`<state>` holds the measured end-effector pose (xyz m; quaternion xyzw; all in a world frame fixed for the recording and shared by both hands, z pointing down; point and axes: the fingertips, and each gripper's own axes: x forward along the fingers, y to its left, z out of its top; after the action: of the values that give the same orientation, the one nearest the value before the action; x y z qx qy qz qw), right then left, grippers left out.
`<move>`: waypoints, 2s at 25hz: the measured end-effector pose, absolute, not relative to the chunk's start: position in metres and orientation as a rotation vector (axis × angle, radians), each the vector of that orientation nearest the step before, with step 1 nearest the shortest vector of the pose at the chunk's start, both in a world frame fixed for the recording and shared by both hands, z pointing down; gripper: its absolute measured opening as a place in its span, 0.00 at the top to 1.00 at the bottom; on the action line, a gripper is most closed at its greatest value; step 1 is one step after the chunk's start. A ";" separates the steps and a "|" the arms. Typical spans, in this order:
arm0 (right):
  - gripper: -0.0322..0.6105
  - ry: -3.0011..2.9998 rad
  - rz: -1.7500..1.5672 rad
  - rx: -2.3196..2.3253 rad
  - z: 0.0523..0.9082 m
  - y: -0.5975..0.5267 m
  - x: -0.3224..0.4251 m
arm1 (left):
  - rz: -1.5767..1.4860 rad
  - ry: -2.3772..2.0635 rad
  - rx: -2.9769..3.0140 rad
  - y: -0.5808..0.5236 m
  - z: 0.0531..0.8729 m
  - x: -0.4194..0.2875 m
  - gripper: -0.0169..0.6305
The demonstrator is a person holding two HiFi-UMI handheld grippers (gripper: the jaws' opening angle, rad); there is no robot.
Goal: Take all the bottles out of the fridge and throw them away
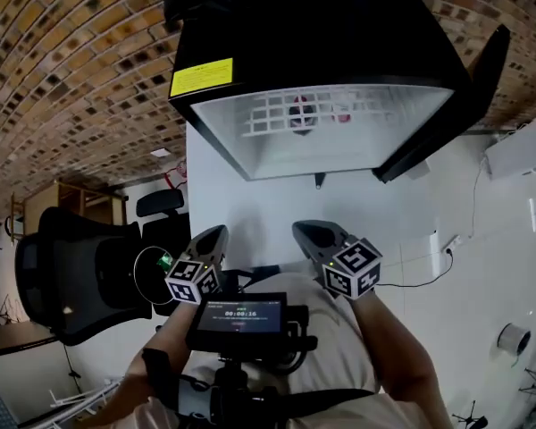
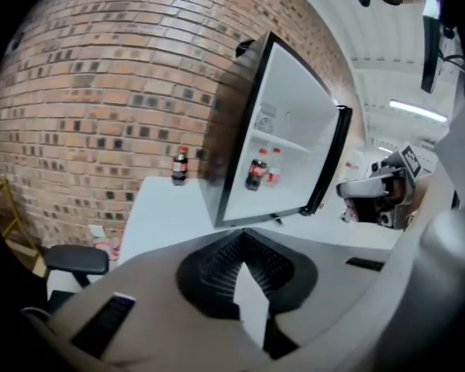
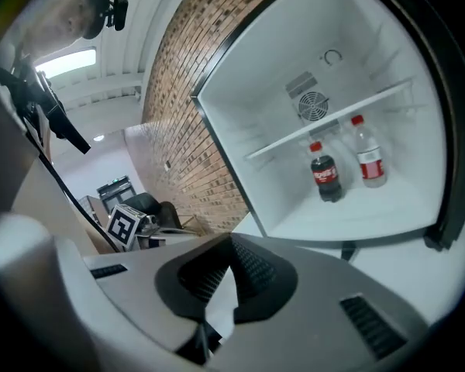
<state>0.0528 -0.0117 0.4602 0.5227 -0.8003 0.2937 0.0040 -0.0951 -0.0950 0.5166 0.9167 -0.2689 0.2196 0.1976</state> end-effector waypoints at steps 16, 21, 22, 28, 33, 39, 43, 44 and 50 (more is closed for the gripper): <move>0.95 -2.451 0.901 1.816 0.451 0.014 0.153 | 0.519 -0.346 2.734 -0.047 0.446 0.076 0.97; 0.95 -2.462 0.896 1.801 0.451 0.016 0.152 | 0.506 -0.324 2.746 -0.043 0.443 0.075 0.97; 0.95 -2.462 0.899 1.800 0.452 0.017 0.151 | 0.504 -0.328 2.744 -0.043 0.443 0.074 0.97; 0.95 -2.465 0.905 1.793 0.453 0.020 0.144 | 0.501 -0.317 2.758 -0.037 0.441 0.067 0.97; 0.94 -2.473 0.904 1.779 0.454 0.023 0.135 | 0.507 -0.312 2.765 -0.034 0.441 0.062 0.97; 0.95 -2.477 0.893 1.776 0.453 0.024 0.130 | 0.497 -0.313 2.771 -0.034 0.439 0.058 0.97; 0.95 -2.479 0.880 1.778 0.451 0.023 0.131 | 0.504 -0.305 2.775 -0.034 0.440 0.059 0.97; 0.95 -2.479 0.878 1.780 0.451 0.022 0.131 | 0.505 -0.301 2.777 -0.034 0.440 0.060 0.97; 0.95 -2.478 0.869 1.790 0.450 0.021 0.134 | 0.512 -0.281 2.790 -0.033 0.440 0.065 0.97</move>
<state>0.1343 0.0211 0.4496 0.5631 -0.7797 0.2733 -0.0182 0.0649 -0.0325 0.4399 0.9684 -0.0976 0.1776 0.1452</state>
